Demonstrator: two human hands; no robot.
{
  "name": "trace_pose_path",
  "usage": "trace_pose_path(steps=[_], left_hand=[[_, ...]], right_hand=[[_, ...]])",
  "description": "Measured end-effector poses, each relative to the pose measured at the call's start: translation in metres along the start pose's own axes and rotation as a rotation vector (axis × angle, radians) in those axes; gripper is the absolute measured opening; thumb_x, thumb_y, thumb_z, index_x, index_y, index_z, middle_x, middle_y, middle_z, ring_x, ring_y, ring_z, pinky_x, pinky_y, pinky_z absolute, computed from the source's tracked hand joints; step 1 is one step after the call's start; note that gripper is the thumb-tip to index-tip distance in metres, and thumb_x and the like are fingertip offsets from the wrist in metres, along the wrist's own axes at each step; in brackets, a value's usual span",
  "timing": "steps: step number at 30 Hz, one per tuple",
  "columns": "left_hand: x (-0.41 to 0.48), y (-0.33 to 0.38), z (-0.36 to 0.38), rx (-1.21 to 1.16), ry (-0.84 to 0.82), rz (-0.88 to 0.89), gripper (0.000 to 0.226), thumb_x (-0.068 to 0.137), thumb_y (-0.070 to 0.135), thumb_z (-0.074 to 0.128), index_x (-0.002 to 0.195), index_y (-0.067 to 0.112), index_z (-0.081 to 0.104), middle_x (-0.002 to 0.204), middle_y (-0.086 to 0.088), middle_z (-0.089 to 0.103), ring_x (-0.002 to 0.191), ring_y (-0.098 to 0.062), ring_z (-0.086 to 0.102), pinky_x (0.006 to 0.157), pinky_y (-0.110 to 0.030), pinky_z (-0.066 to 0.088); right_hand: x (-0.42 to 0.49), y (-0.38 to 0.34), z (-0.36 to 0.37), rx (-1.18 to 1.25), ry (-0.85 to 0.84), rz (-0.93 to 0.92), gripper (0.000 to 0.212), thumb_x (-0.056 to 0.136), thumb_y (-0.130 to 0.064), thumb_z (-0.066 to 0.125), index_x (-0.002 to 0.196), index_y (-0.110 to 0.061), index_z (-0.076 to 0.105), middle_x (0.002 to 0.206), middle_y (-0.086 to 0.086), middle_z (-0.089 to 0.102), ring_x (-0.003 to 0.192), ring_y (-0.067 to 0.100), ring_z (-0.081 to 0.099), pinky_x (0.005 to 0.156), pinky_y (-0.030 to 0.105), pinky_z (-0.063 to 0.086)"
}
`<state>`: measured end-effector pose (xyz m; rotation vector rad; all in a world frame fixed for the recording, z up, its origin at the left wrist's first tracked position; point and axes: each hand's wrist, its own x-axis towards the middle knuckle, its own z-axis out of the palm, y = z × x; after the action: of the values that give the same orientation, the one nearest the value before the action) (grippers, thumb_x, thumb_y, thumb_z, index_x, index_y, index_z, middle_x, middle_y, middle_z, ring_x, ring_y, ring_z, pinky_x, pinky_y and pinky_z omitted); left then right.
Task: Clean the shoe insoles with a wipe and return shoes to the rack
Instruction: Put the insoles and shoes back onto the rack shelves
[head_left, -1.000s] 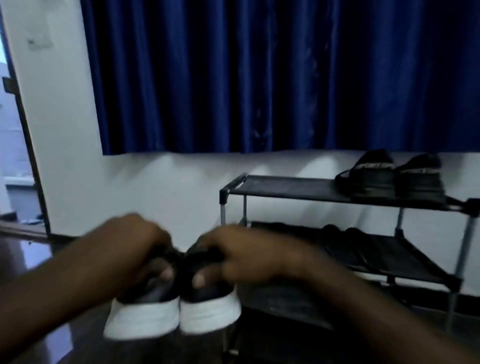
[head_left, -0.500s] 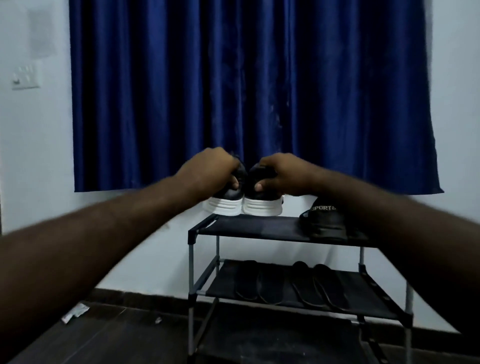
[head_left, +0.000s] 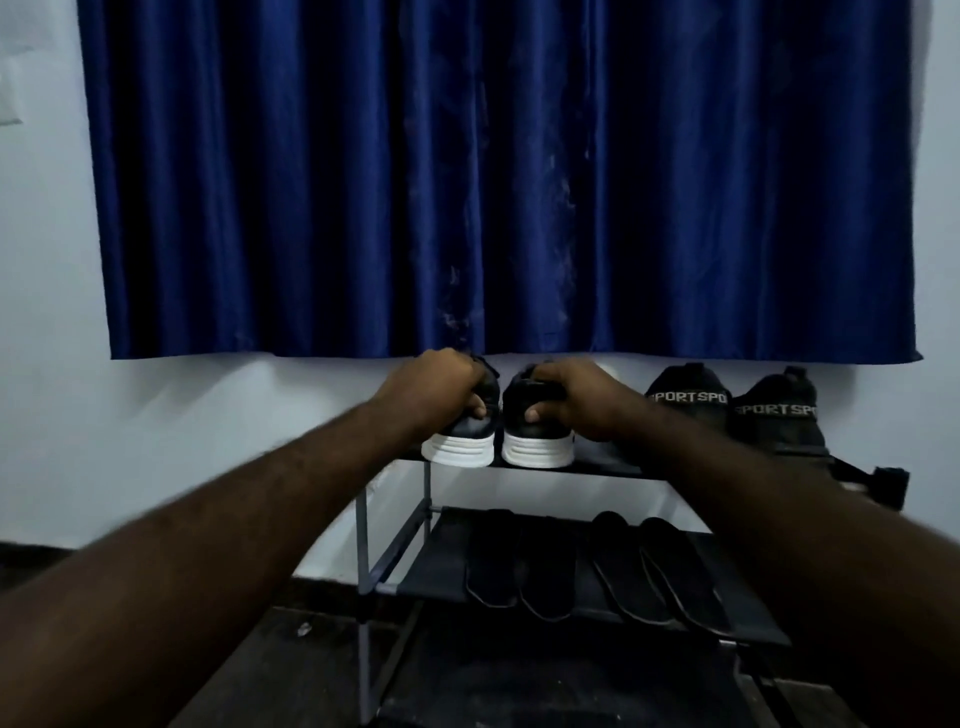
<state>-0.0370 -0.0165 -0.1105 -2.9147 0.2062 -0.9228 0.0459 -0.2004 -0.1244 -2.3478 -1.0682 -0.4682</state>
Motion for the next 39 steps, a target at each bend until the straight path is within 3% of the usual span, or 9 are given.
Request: trace_pose_path(steps=[2,7,10,13,16,28,32,36,39], left_hand=[[-0.004,-0.007,0.004,-0.039,0.007,0.004,0.025,0.087,0.027,0.068,0.109,0.017,0.069,0.111,-0.004,0.065,0.101,-0.024,0.06,0.08,-0.031,0.047],[-0.011,-0.025,0.015,-0.143,0.071,-0.143,0.046,0.078,0.054,0.07,0.11,0.023,0.062,0.111,0.0,0.052,0.095,-0.019,0.056,0.08,-0.033,0.047],[-0.017,-0.021,0.024,-0.6,0.001,-0.286,0.052,0.071,0.042,0.083,0.116,0.027,0.061,0.109,0.005,0.063,0.099,-0.013,0.061,0.084,-0.026,0.047],[-0.02,-0.018,0.033,-0.755,0.028,-0.318,0.064,0.069,0.032,0.086,0.125,0.024,0.055,0.108,0.008,0.063,0.093,-0.003,0.06,0.08,-0.019,0.045],[-0.021,-0.021,0.038,-0.752,0.081,-0.309,0.062,0.069,0.031,0.087,0.122,0.021,0.056,0.103,0.01,0.062,0.086,0.007,0.056,0.07,-0.013,0.044],[-0.016,-0.032,0.051,-0.716,0.117,-0.269,0.059,0.069,0.038,0.085,0.117,0.018,0.057,0.112,0.003,0.065,0.098,-0.008,0.061,0.08,-0.023,0.049],[-0.023,-0.026,0.057,-0.706,0.133,-0.242,0.067,0.076,0.041,0.079,0.132,0.022,0.048,0.125,0.005,0.059,0.109,-0.009,0.057,0.08,-0.01,0.041],[-0.033,-0.014,0.068,-0.457,0.325,-0.254,0.088,0.083,0.048,0.069,0.152,0.02,0.022,0.154,-0.01,0.031,0.139,-0.026,0.033,0.112,-0.042,0.034],[-0.043,0.018,0.066,-0.287,0.585,0.043,0.066,0.085,0.037,0.063,0.142,0.011,0.039,0.146,-0.013,0.04,0.134,-0.027,0.038,0.112,-0.05,0.032]], right_hand=[[0.0,0.003,0.004,-0.005,0.025,-0.022,0.029,0.084,-0.011,0.075,0.111,-0.014,0.067,0.097,-0.009,0.059,0.093,0.011,0.057,0.074,0.013,0.039],[0.003,0.001,0.008,-0.056,0.05,-0.001,0.035,0.084,-0.017,0.075,0.118,-0.014,0.065,0.113,0.002,0.064,0.105,0.018,0.058,0.086,0.024,0.04],[0.0,0.003,0.011,-0.093,0.097,0.073,0.052,0.079,-0.032,0.079,0.126,-0.022,0.058,0.116,0.007,0.055,0.109,0.023,0.055,0.089,0.025,0.04],[-0.007,0.004,0.023,0.023,0.099,0.166,0.077,0.07,-0.038,0.086,0.135,-0.026,0.047,0.124,0.005,0.059,0.114,0.021,0.056,0.095,0.027,0.045],[-0.011,0.005,0.029,0.099,0.106,0.178,0.081,0.07,-0.033,0.087,0.137,-0.023,0.042,0.127,0.003,0.063,0.115,0.021,0.059,0.099,0.032,0.047],[-0.012,0.002,0.033,0.06,0.164,0.162,0.07,0.073,-0.038,0.083,0.131,-0.025,0.046,0.126,0.004,0.063,0.113,0.024,0.06,0.098,0.04,0.049],[-0.024,0.005,0.043,0.063,0.186,0.166,0.083,0.08,-0.039,0.078,0.147,-0.025,0.031,0.136,0.008,0.057,0.12,0.029,0.056,0.101,0.04,0.047],[-0.043,0.014,0.044,0.079,0.14,0.167,0.092,0.083,-0.029,0.076,0.155,-0.022,0.017,0.135,0.008,0.058,0.115,0.025,0.059,0.099,0.035,0.048],[-0.069,0.021,0.043,0.07,0.197,0.09,0.075,0.086,-0.022,0.073,0.149,-0.02,0.032,0.122,-0.003,0.061,0.112,0.016,0.058,0.093,0.029,0.046]])
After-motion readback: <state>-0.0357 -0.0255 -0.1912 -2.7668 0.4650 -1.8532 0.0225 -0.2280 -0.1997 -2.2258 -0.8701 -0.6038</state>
